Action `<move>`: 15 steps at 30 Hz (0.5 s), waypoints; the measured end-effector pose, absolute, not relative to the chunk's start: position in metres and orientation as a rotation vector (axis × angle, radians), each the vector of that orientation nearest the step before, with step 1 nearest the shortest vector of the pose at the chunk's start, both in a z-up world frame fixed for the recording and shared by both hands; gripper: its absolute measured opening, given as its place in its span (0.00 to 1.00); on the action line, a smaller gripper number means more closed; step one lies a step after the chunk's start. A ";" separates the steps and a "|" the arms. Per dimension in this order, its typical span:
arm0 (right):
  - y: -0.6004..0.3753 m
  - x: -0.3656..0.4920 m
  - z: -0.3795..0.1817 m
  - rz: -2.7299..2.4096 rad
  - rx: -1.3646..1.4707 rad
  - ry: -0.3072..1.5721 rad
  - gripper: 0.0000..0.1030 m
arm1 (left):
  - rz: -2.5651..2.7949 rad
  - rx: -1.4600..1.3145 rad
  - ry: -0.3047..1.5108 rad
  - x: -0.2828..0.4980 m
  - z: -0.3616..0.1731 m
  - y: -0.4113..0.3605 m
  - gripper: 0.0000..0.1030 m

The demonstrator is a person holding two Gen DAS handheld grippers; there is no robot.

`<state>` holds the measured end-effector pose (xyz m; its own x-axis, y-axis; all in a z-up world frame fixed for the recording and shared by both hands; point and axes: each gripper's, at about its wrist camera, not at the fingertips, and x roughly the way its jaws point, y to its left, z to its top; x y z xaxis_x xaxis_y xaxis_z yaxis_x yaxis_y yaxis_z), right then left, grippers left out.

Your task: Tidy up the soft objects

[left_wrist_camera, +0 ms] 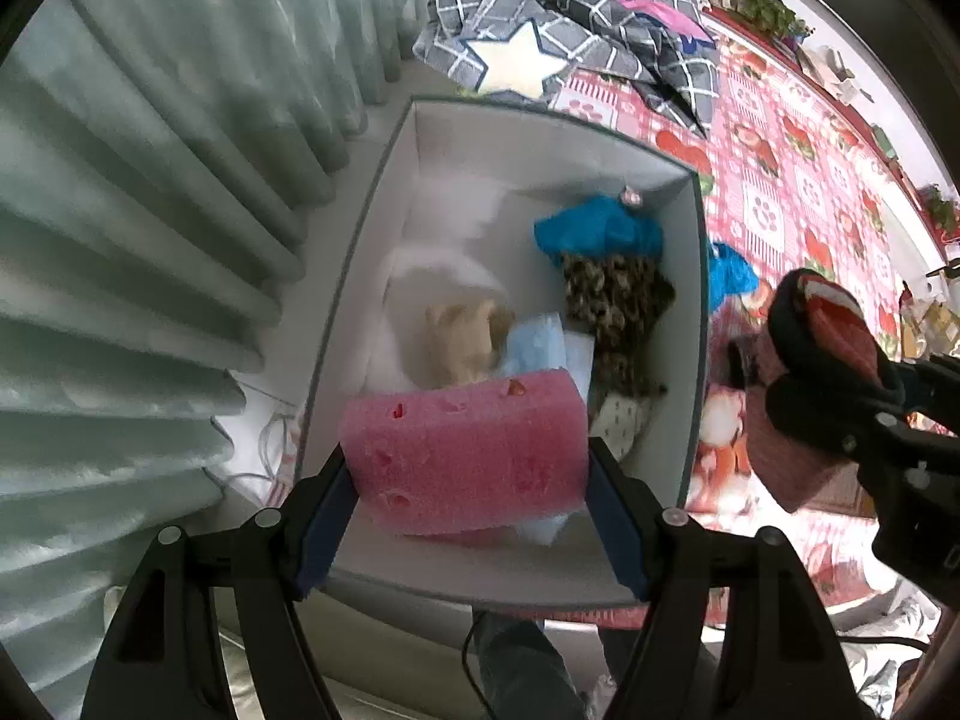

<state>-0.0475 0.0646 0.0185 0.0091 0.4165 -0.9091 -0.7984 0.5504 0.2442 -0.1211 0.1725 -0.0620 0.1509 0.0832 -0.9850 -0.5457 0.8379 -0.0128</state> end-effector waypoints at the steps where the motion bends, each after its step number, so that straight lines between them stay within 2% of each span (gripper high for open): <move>1: 0.068 -0.045 0.020 0.988 -0.384 1.226 0.39 | 0.475 -0.414 1.345 -0.117 -0.061 0.176 0.73; 15: 0.109 -0.015 0.026 1.007 -0.317 1.248 0.40 | 0.497 -0.428 1.357 -0.089 -0.070 0.194 0.73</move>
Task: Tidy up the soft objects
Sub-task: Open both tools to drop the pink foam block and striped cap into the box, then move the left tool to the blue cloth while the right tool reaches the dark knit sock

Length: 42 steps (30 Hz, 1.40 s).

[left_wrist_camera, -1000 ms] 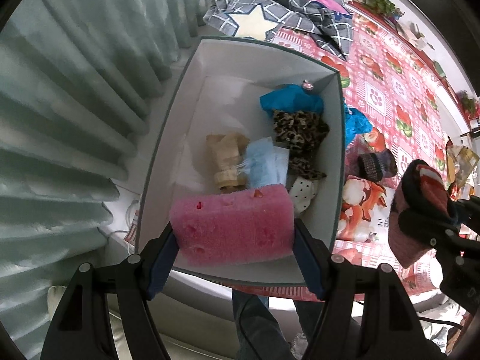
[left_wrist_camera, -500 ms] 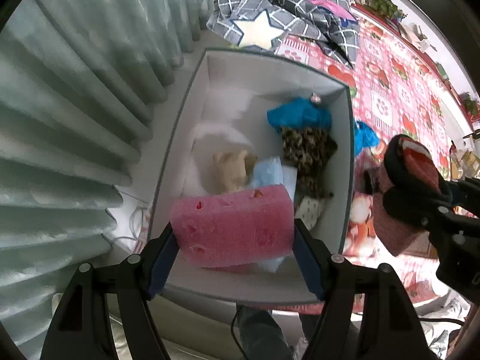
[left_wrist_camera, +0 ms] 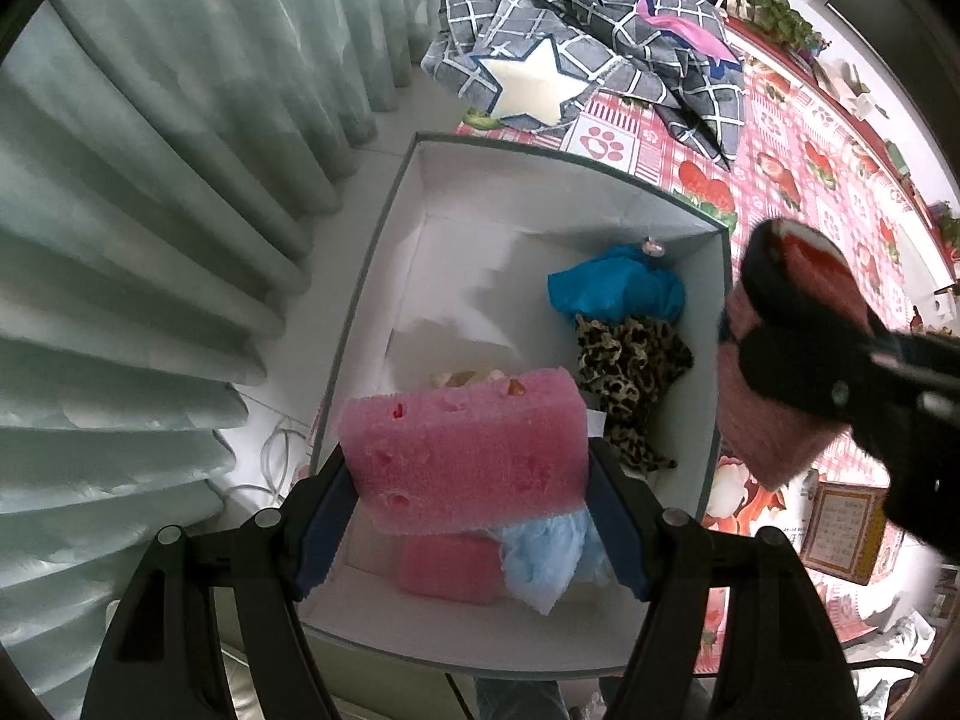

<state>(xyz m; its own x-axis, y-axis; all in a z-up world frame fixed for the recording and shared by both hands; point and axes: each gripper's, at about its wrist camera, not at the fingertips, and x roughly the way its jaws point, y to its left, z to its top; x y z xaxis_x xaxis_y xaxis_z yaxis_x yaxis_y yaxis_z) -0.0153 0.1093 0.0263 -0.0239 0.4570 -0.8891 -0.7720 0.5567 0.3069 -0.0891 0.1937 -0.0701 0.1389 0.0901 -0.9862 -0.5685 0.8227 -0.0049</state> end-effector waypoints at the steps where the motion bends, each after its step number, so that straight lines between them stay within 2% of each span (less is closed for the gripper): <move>1: 0.111 -0.014 0.025 1.007 -0.314 1.254 0.40 | 0.497 -0.429 1.359 -0.089 -0.071 0.193 0.74; 12: 0.117 -0.012 0.017 1.044 -0.297 1.279 0.40 | 0.478 -0.467 1.346 -0.092 -0.073 0.189 0.75; 15: 0.116 -0.011 0.019 1.063 -0.282 1.280 0.52 | 0.462 -0.492 1.344 -0.093 -0.072 0.187 0.78; 17: 0.113 -0.010 0.023 1.065 -0.262 1.265 0.77 | 0.453 -0.512 1.345 -0.093 -0.073 0.186 0.78; 18: 0.111 -0.009 0.024 1.064 -0.251 1.254 0.80 | 0.452 -0.517 1.340 -0.093 -0.073 0.185 0.82; 22: 0.101 -0.003 0.027 1.056 -0.233 1.253 0.80 | 0.441 -0.527 1.315 -0.094 -0.068 0.181 1.00; 34: -0.013 0.054 0.036 0.915 -0.210 1.331 0.80 | 0.262 -0.530 1.251 -0.071 -0.033 0.141 1.00; 42: -0.084 0.106 0.004 0.771 -0.253 1.434 0.80 | 0.184 -0.433 1.271 -0.027 -0.023 0.093 1.00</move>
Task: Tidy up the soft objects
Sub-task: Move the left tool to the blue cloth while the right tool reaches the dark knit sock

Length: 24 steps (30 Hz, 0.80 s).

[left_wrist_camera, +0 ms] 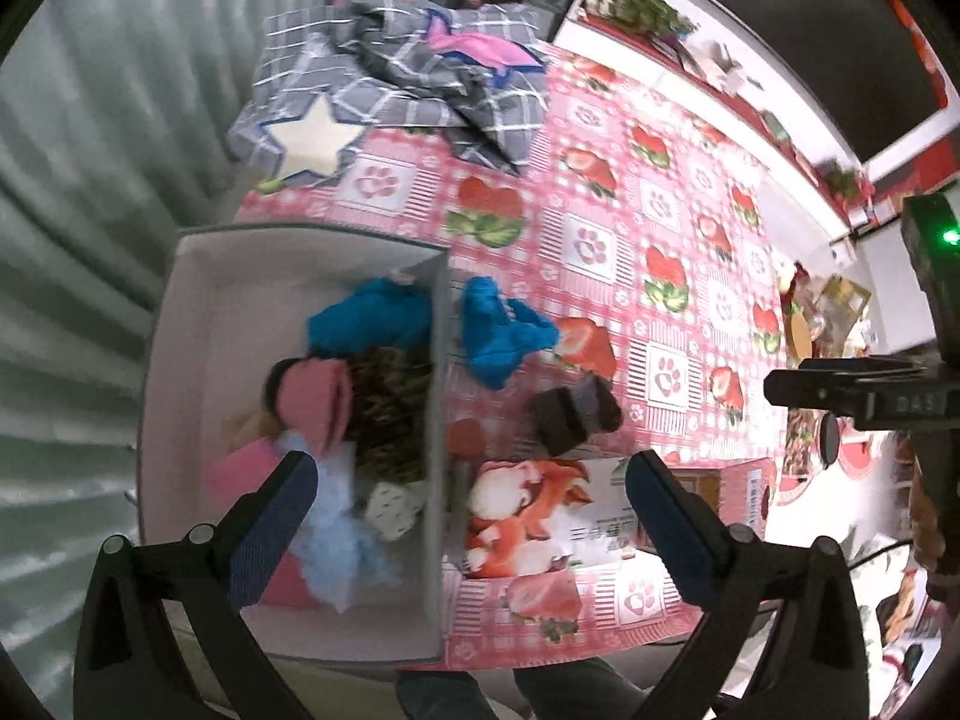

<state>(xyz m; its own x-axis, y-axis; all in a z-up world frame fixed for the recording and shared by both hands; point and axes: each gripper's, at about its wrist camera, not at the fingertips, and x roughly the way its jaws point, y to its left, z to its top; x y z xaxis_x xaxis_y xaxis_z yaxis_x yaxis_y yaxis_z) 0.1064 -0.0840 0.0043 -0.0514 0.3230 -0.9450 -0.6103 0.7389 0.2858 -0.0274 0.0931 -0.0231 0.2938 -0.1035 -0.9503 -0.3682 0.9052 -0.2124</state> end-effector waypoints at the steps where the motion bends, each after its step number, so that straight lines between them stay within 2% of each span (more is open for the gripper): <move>1: -0.087 0.113 -0.003 0.771 -0.261 1.445 0.80 | 0.179 -0.417 1.286 -0.021 -0.025 0.086 1.00; 8: -0.062 0.134 -0.050 0.867 -0.398 1.456 0.80 | 0.219 -0.348 1.379 0.010 -0.043 0.061 1.00; 24: 0.048 0.111 -0.166 1.173 -0.746 1.642 0.80 | 0.453 -0.451 1.374 0.026 -0.040 0.084 1.00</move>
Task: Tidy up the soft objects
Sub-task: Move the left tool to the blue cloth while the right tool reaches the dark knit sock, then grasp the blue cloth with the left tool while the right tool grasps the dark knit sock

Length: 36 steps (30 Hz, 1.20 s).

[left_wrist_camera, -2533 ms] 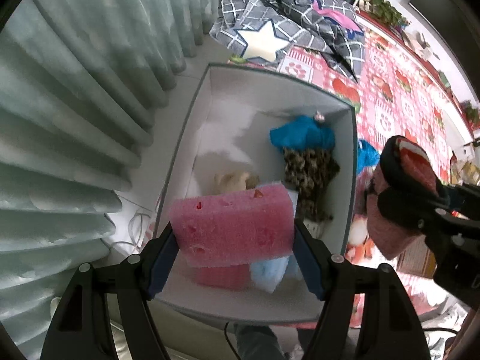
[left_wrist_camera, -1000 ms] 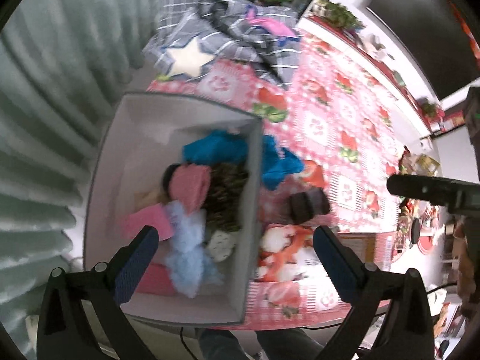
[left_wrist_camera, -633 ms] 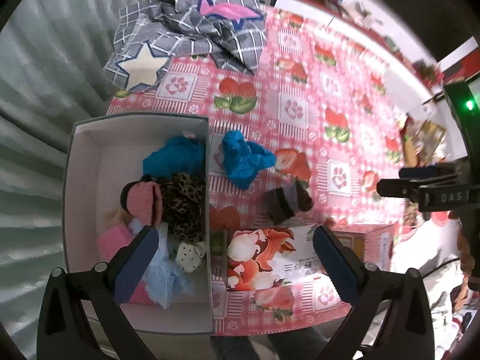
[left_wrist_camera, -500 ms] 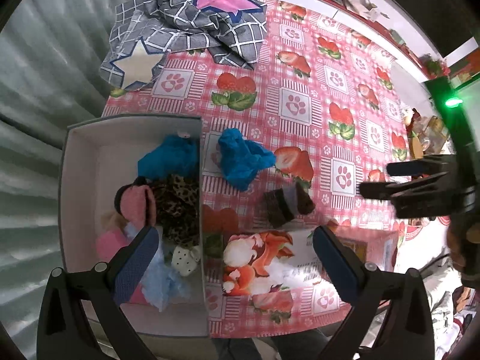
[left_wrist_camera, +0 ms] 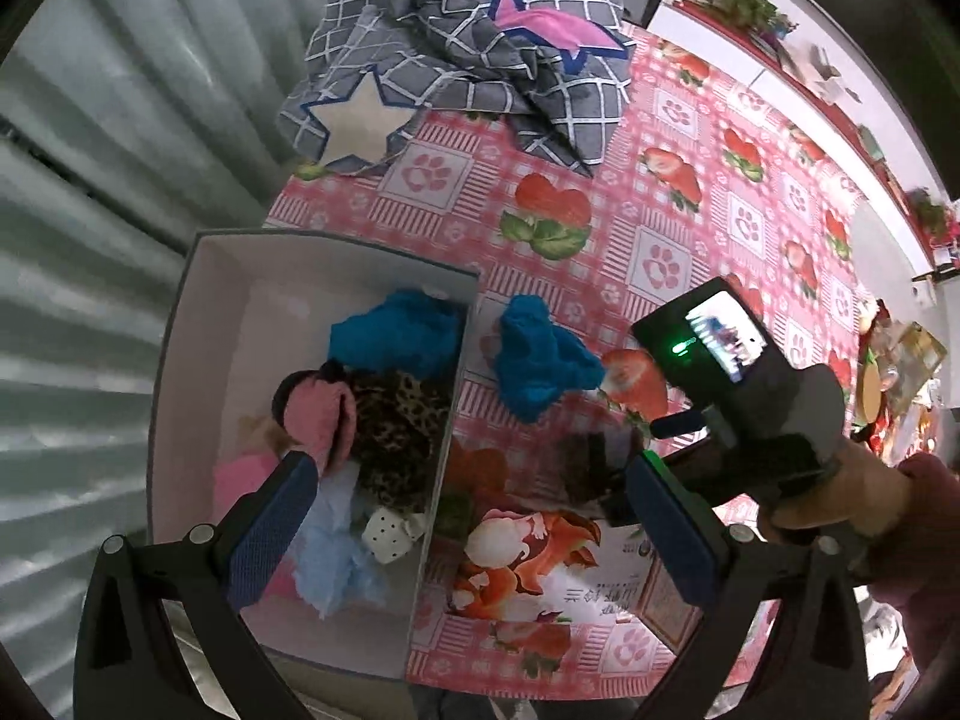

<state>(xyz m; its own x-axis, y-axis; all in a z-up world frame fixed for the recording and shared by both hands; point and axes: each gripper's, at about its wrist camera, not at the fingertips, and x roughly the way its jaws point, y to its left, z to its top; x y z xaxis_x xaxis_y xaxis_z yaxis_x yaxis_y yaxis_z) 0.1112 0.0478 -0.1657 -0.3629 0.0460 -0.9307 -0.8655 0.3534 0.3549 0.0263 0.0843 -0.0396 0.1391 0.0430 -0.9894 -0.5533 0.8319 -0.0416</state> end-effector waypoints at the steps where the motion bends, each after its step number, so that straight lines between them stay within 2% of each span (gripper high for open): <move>1: 0.049 0.109 -0.170 1.179 -0.753 1.647 0.79 | 0.457 -0.450 1.378 0.029 -0.041 0.083 1.00; 4: 0.045 0.107 -0.170 1.225 -0.706 1.668 0.55 | 0.453 -0.447 1.392 0.040 -0.047 0.077 1.00; 7: 0.031 0.107 -0.166 1.227 -0.702 1.612 0.48 | 0.419 -0.421 1.411 0.059 -0.056 0.063 1.00; 11: -0.009 0.132 -0.163 1.136 -0.586 1.592 0.48 | 0.369 -0.363 1.447 0.091 -0.078 0.037 1.00; 21: -0.118 0.177 -0.167 0.965 -0.257 1.611 0.48 | 0.516 -0.132 1.625 0.146 -0.184 0.004 1.00; 29: -0.145 0.182 -0.163 0.966 -0.154 1.646 0.48 | 0.564 -0.250 1.714 0.147 -0.222 0.024 1.00; 32: -0.155 0.187 -0.158 0.946 -0.122 1.637 0.48 | 0.528 -0.397 1.728 0.143 -0.234 0.037 1.00; 36: -0.170 0.196 -0.160 0.883 -0.076 1.633 0.48 | 0.293 -0.438 1.688 0.153 -0.227 0.010 1.00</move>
